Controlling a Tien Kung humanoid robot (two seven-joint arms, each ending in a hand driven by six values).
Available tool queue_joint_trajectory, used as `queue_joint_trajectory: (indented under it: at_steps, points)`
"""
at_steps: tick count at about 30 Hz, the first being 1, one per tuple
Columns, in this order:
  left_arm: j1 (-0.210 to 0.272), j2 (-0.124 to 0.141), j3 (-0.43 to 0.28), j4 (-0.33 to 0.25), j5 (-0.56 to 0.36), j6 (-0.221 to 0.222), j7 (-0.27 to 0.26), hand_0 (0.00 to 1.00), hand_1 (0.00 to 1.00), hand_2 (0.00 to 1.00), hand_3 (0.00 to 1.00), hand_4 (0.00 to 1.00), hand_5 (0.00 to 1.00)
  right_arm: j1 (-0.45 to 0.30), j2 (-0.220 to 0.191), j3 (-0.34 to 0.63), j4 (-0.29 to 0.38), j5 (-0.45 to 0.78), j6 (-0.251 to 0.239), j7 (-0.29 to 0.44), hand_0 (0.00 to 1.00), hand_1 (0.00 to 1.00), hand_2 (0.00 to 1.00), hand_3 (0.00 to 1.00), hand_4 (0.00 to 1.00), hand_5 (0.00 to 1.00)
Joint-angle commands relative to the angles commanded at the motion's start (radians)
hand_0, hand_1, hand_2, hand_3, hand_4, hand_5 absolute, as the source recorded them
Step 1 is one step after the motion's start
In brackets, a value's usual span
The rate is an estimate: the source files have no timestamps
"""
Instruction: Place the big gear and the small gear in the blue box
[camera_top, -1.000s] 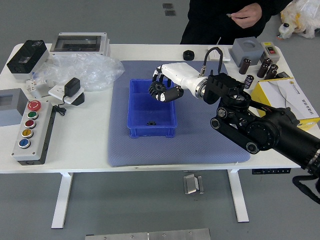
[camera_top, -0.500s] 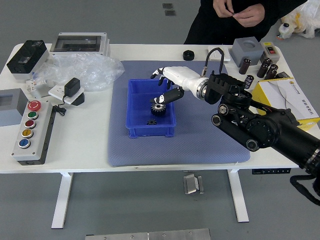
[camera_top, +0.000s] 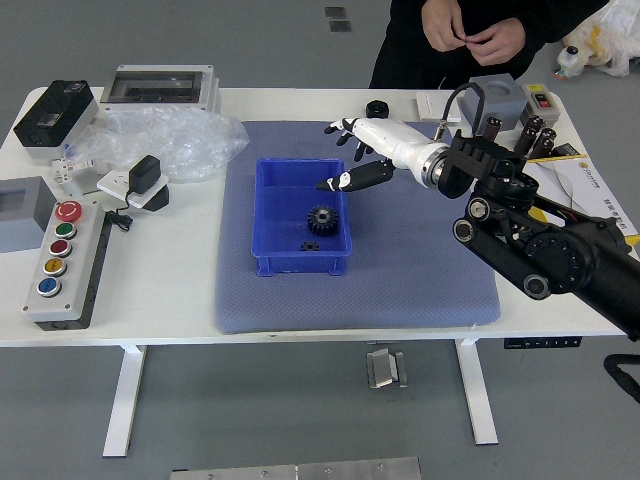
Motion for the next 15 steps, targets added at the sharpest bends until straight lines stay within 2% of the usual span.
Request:
queue_joint_trajectory:
  at_steps: [6, 8, 9, 14, 15]
  points:
    - [0.0, -0.002, -0.006, 0.0, -0.002, 0.001, -0.001, 0.858, 0.827, 0.81, 0.832, 0.698, 0.303, -0.09, -0.054, 0.096, 0.055, 0.041, -0.02, 0.008, 0.626, 0.591, 0.745, 0.852, 0.988, 0.643]
    - [0.001, -0.003, -0.007, 0.0, -0.004, 0.001, -0.001, 0.858, 0.827, 0.81, 0.832, 0.698, 0.303, -0.122, -0.064, 0.136, 0.07, 0.066, -0.034, 0.014, 0.626, 0.591, 0.745, 0.852, 0.988, 0.643]
    - [0.001, -0.003, -0.007, 0.0, -0.004, 0.001, 0.0, 0.858, 0.827, 0.81, 0.832, 0.698, 0.303, -0.134, -0.066, 0.151, 0.076, 0.078, -0.038, 0.016, 0.641, 0.605, 0.728, 0.826, 0.927, 0.648]
    - [0.003, -0.004, -0.012, 0.0, -0.005, 0.002, 0.002, 0.858, 0.827, 0.81, 0.832, 0.698, 0.303, -0.209, -0.083, 0.251, 0.109, 0.174, -0.086, 0.046, 0.641, 0.605, 0.728, 0.826, 0.927, 0.648]
    - [0.004, -0.005, -0.013, 0.0, -0.006, 0.002, 0.002, 0.858, 0.827, 0.81, 0.832, 0.698, 0.303, -0.227, -0.087, 0.272, 0.116, 0.199, -0.094, 0.055, 0.692, 0.649, 0.763, 0.857, 0.833, 0.636]
